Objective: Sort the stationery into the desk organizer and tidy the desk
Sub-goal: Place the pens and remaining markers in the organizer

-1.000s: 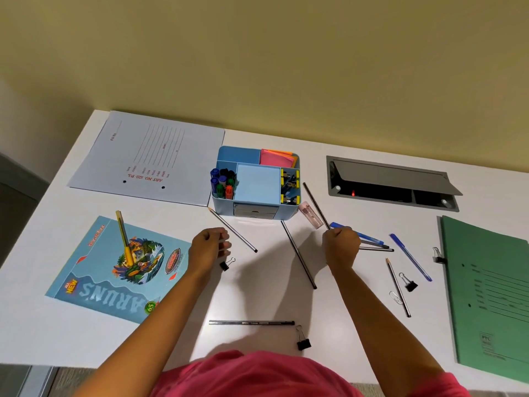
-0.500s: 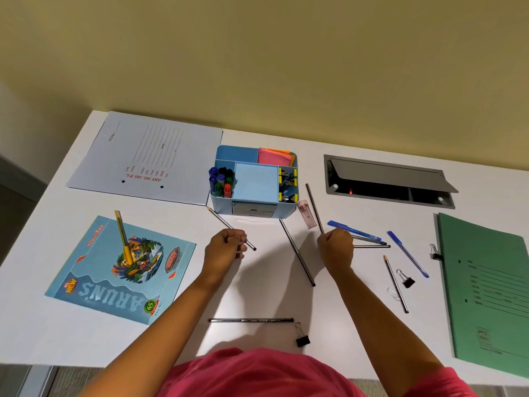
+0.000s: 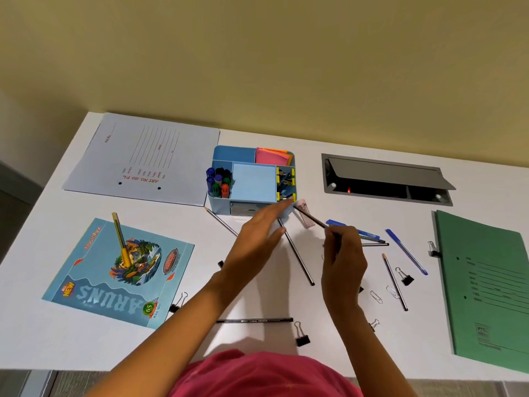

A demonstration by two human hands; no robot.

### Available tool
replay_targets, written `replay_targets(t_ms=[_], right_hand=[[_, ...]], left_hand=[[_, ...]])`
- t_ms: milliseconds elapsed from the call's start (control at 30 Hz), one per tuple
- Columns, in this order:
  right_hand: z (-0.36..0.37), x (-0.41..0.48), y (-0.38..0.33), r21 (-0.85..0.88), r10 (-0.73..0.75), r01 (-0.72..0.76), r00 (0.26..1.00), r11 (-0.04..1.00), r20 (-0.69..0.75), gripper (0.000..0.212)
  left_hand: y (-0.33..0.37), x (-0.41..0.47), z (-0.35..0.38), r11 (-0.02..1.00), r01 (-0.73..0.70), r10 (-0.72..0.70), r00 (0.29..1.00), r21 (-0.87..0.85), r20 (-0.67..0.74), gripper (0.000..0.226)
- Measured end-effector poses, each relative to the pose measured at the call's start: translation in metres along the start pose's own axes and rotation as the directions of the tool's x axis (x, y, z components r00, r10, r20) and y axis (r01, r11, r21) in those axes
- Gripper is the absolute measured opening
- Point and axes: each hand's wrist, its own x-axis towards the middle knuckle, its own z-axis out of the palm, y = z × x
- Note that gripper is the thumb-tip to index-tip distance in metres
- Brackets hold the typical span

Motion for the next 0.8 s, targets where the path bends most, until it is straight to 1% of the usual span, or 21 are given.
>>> replay_targets(t_ms=[33, 67, 133, 167, 233, 267, 300, 367, 433, 467, 500, 567, 600, 633, 700, 733, 800], right_hand=[[-0.001, -0.002, -0.005, 0.004, -0.061, 0.061, 0.998, 0.998, -0.003, 0.016], [-0.002, -0.001, -0.012, 0.014, -0.097, 0.097, 0.995, 0.995, -0.012, 0.015], [-0.002, 0.004, -0.029, 0.055, -0.150, 0.151, 0.988, 0.987, -0.028, 0.011], [-0.002, 0.007, -0.037, 0.078, -0.174, 0.177, 0.984, 0.981, -0.037, 0.013], [-0.001, 0.017, -0.051, 0.137, -0.214, 0.220, 0.975, 0.966, -0.053, 0.016], [0.001, 0.024, -0.057, 0.163, -0.228, 0.235, 0.972, 0.958, -0.064, 0.015], [0.003, 0.031, -0.063, 0.173, -0.239, 0.249, 0.968, 0.953, -0.076, 0.012], [0.010, 0.047, -0.076, 0.191, -0.245, 0.263, 0.963, 0.946, -0.113, 0.011], [0.016, 0.067, -0.089, 0.225, -0.180, 0.211, 0.972, 0.951, -0.151, 0.011], [0.020, 0.077, -0.096, 0.252, -0.151, 0.186, 0.976, 0.950, -0.154, 0.010], [0.025, 0.087, -0.101, 0.282, -0.156, 0.194, 0.976, 0.940, -0.153, 0.010], [0.040, 0.104, -0.106, 0.327, -0.204, 0.236, 0.970, 0.915, -0.129, 0.011], [0.050, 0.111, -0.107, 0.329, -0.213, 0.233, 0.972, 0.915, -0.096, 0.012], [0.060, 0.117, -0.108, 0.314, -0.219, 0.225, 0.974, 0.922, -0.054, 0.013], [0.082, 0.123, -0.106, 0.262, -0.247, 0.226, 0.968, 0.938, 0.051, 0.012], [0.092, 0.124, -0.104, 0.241, -0.262, 0.230, 0.959, 0.943, 0.111, 0.011], [0.109, 0.125, -0.099, 0.233, -0.289, 0.238, 0.932, 0.943, 0.217, 0.010]], left_hand=[[0.008, 0.006, 0.001, 0.995, -0.066, 0.063, 0.997, 0.071, 0.045, 0.049], [0.013, 0.013, 0.002, 0.980, -0.135, 0.126, 0.990, 0.144, 0.071, 0.049], [0.019, 0.022, 0.005, 0.935, -0.250, 0.244, 0.968, 0.252, 0.054, 0.044], [0.021, 0.024, 0.004, 0.931, -0.266, 0.267, 0.963, 0.250, 0.028, 0.038], [0.030, 0.024, 0.000, 0.970, -0.213, 0.219, 0.975, 0.119, -0.037, 0.032], [0.034, 0.023, -0.003, 0.981, -0.187, 0.191, 0.979, 0.055, -0.070, 0.032], [0.039, 0.022, -0.006, 0.986, -0.167, 0.169, 0.979, 0.025, -0.111, 0.032], [0.045, 0.021, -0.014, 0.990, -0.134, 0.139, 0.967, 0.037, -0.215, 0.032], [0.040, 0.023, -0.025, 0.998, -0.066, 0.068, 0.946, 0.018, -0.318, 0.039], [0.034, 0.025, -0.031, 0.999, -0.037, 0.033, 0.922, -0.003, -0.386, 0.044], [0.026, 0.025, -0.039, 1.000, -0.014, 0.005, 0.884, -0.016, -0.468, 0.047], [0.010, 0.025, -0.054, 0.999, 0.030, -0.049, 0.786, -0.042, -0.616, 0.048], [0.003, 0.024, -0.062, 0.996, 0.062, -0.092, 0.750, -0.069, -0.655, 0.047], [-0.003, 0.024, -0.068, 0.989, 0.110, -0.148, 0.731, -0.100, -0.666, 0.047], [-0.017, 0.024, -0.078, 0.966, 0.217, -0.257, 0.734, -0.142, -0.629, 0.049], [-0.024, 0.024, -0.081, 0.959, 0.247, -0.280, 0.749, -0.139, -0.600, 0.050], [-0.035, 0.024, -0.085, 0.965, 0.238, -0.260, 0.802, -0.111, -0.538, 0.051]])
